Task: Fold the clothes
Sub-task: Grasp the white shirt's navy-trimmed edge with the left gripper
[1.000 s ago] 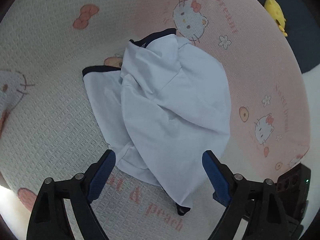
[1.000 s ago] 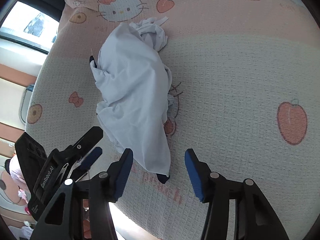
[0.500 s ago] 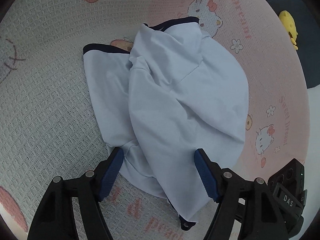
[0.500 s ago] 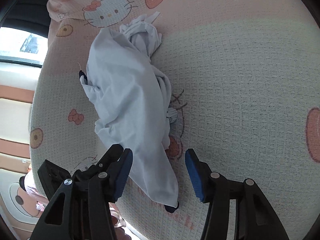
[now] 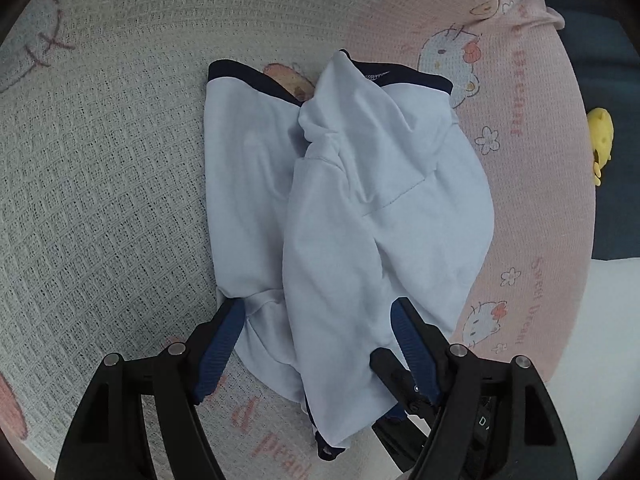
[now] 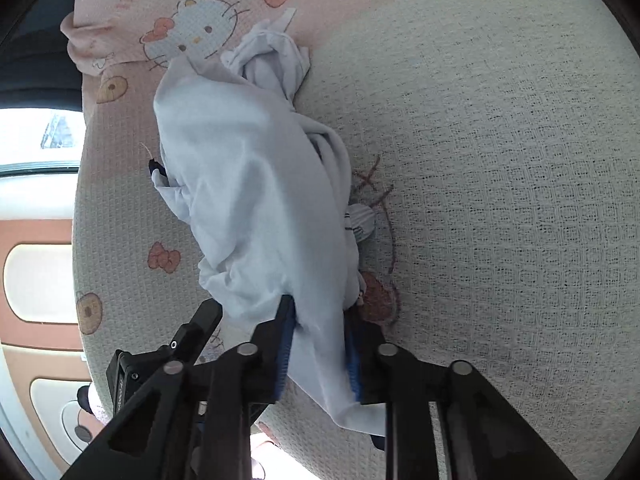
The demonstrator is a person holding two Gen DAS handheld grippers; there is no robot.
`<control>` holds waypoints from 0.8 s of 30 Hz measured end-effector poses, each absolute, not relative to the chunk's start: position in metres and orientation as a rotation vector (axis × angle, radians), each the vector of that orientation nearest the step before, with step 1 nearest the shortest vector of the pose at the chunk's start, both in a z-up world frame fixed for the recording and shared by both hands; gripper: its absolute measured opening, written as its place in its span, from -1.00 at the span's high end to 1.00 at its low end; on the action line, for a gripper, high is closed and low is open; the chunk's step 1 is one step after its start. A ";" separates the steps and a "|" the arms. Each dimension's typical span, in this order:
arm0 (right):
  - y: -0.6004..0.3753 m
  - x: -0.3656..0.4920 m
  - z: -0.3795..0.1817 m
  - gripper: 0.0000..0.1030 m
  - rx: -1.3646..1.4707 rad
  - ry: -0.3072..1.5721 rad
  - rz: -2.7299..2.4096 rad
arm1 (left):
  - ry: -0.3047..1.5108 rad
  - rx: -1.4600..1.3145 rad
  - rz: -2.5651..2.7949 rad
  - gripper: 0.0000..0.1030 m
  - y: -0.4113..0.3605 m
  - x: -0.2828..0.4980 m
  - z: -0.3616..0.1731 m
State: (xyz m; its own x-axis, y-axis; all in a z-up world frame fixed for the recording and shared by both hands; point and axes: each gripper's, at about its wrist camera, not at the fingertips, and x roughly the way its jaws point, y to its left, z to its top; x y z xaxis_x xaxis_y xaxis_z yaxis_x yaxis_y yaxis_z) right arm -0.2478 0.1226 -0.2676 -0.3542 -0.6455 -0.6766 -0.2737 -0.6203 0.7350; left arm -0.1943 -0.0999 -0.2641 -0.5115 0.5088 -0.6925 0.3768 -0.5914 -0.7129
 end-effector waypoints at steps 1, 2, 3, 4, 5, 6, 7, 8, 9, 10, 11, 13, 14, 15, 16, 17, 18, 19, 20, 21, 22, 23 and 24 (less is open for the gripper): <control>0.119 -0.248 -0.262 0.73 1.608 -1.157 -2.104 | -1.356 -1.512 2.285 -0.44 -0.096 -0.194 -0.262; 0.114 -0.249 -0.256 0.76 1.606 -1.098 -2.145 | -1.337 -1.520 2.296 -0.44 -0.091 -0.193 -0.259; 0.110 -0.248 -0.249 0.79 1.603 -1.037 -2.182 | -1.321 -1.527 2.308 -0.43 -0.087 -0.192 -0.257; 0.106 -0.248 -0.243 0.80 1.599 -0.975 -2.218 | -1.309 -1.534 2.319 -0.26 -0.083 -0.191 -0.255; 0.103 -0.246 -0.238 0.84 1.597 -0.921 -2.240 | -1.292 -1.551 2.327 0.07 -0.078 -0.189 -0.254; 0.101 -0.245 -0.234 0.86 1.594 -0.868 -2.259 | -1.275 -1.570 2.337 0.21 -0.073 -0.188 -0.253; 0.099 -0.245 -0.230 0.87 1.589 -0.831 -2.276 | -1.256 -1.586 2.345 0.33 -0.069 -0.187 -0.252; 0.100 -0.245 -0.229 0.89 1.593 -0.822 -2.276 | -1.236 -1.595 2.347 0.50 -0.064 -0.186 -0.251; 0.101 -0.245 -0.229 0.91 1.599 -0.817 -2.272 | -1.216 -1.601 2.350 0.57 -0.058 -0.184 -0.249; 0.102 -0.245 -0.228 0.91 1.604 -0.811 -2.269 | -1.195 -1.600 2.357 0.60 -0.053 -0.183 -0.247; 0.103 -0.245 -0.227 0.91 1.609 -0.806 -2.266 | -1.173 -1.598 2.361 0.64 -0.047 -0.181 -0.244; 0.109 -0.242 -0.228 0.92 1.606 -0.810 -2.269 | -1.130 -1.588 2.364 0.66 -0.036 -0.178 -0.238; 0.113 -0.241 -0.227 0.92 1.603 -0.815 -2.269 | -1.113 -1.583 2.365 0.66 -0.030 -0.176 -0.235; 0.109 -0.245 -0.227 0.93 1.602 -0.824 -2.265 | -1.098 -1.577 2.362 0.67 -0.024 -0.173 -0.232; 0.114 -0.243 -0.227 0.93 1.606 -0.832 -2.264 | -1.084 -1.571 2.360 0.67 -0.018 -0.171 -0.228; 0.120 -0.241 -0.227 0.94 1.610 -0.840 -2.264 | -1.073 -1.565 2.353 0.68 -0.012 -0.168 -0.226; 0.126 -0.239 -0.228 0.94 1.615 -0.848 -2.264 | -1.072 -1.558 2.333 0.68 -0.006 -0.166 -0.224; 0.132 -0.235 -0.228 0.94 1.614 -0.847 -2.267 | -1.073 -1.554 2.309 0.68 0.002 -0.163 -0.223; 0.139 -0.232 -0.227 0.94 1.612 -0.846 -2.270 | -1.070 -1.557 2.290 0.68 0.010 -0.160 -0.223; 0.146 -0.228 -0.227 0.94 1.611 -0.845 -2.272 | -1.060 -1.566 2.290 0.68 0.018 -0.157 -0.224; 0.152 -0.224 -0.226 0.94 1.609 -0.843 -2.275 | -1.049 -1.569 2.302 0.68 0.025 -0.153 -0.223; 0.157 -0.221 -0.224 0.94 1.606 -0.842 -2.281 | -1.041 -1.567 2.313 0.68 0.032 -0.150 -0.222; 0.162 -0.217 -0.223 0.94 1.603 -0.840 -2.286 | -1.046 -1.556 2.324 0.68 0.036 -0.146 -0.222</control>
